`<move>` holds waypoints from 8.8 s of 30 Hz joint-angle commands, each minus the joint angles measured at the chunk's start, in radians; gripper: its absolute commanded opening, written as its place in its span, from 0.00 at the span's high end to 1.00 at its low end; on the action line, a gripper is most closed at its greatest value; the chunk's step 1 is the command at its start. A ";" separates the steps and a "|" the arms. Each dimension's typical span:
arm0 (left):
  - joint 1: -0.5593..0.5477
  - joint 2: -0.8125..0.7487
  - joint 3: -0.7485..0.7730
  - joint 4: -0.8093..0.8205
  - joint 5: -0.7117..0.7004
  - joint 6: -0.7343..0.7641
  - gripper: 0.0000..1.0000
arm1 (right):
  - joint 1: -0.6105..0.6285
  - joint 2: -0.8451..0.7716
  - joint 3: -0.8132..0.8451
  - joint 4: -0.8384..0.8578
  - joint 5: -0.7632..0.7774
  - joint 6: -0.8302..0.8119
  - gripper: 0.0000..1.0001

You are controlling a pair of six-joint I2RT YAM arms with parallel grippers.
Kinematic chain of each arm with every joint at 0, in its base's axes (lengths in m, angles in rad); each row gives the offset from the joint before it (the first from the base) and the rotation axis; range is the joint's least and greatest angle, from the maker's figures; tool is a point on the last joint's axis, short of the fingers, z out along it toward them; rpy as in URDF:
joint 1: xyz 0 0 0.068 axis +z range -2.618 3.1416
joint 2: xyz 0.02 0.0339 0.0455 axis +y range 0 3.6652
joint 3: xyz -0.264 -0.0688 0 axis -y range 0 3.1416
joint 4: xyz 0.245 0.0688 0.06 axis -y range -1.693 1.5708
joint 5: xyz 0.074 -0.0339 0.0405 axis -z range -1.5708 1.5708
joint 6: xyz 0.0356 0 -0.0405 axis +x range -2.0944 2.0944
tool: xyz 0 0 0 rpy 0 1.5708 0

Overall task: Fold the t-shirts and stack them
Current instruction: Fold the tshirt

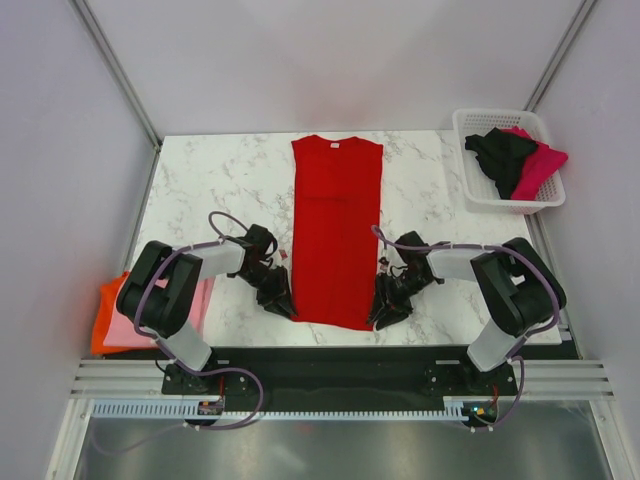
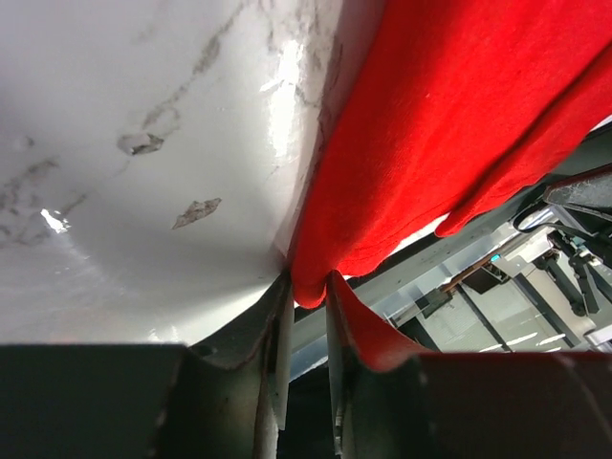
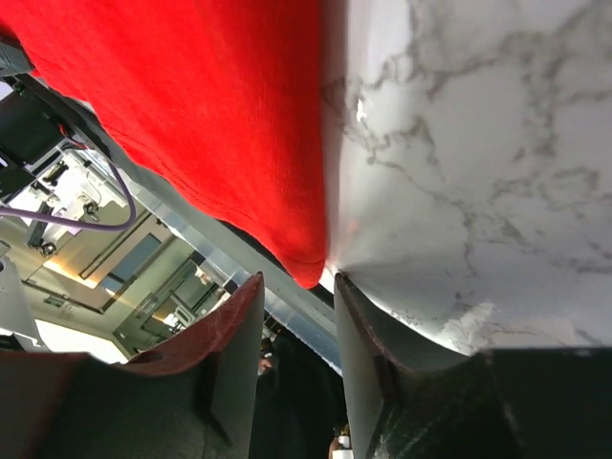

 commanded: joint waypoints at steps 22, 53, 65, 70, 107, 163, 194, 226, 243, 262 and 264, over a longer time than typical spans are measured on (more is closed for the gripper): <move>-0.005 -0.161 0.133 0.010 -0.101 0.089 0.98 | -0.052 -0.219 0.106 -0.085 0.124 -0.114 1.00; 0.124 0.341 0.831 0.016 -0.221 0.234 0.98 | -0.227 0.333 0.845 0.001 0.247 -0.280 1.00; 0.125 0.295 0.851 -0.014 -0.351 0.277 0.30 | -0.247 0.265 0.815 0.002 0.333 -0.282 0.47; 0.130 0.120 0.645 -0.040 -0.269 0.258 0.28 | -0.259 0.157 0.654 -0.030 0.248 -0.246 0.44; 0.156 0.347 0.515 0.050 0.057 0.148 0.56 | -0.264 0.314 0.387 0.208 0.050 0.048 0.58; 0.194 0.619 1.403 0.042 -0.161 0.433 0.64 | -0.320 0.590 1.316 0.155 0.167 -0.306 0.69; 0.277 0.761 1.319 0.015 0.001 0.306 0.26 | -0.291 0.761 1.290 0.203 0.021 -0.277 0.47; 0.148 0.592 0.878 -0.004 0.150 0.339 0.93 | -0.287 0.638 1.054 -0.148 0.081 -0.584 0.49; 0.133 0.360 0.974 -0.011 0.161 0.361 0.59 | -0.366 0.448 1.196 -0.232 0.096 -0.622 0.41; 0.271 0.882 1.672 0.110 0.113 0.465 0.44 | -0.466 0.819 1.645 -0.082 0.063 -0.409 0.34; 0.267 0.904 1.661 0.108 0.120 0.451 0.44 | -0.466 0.845 1.643 -0.033 0.032 -0.346 0.34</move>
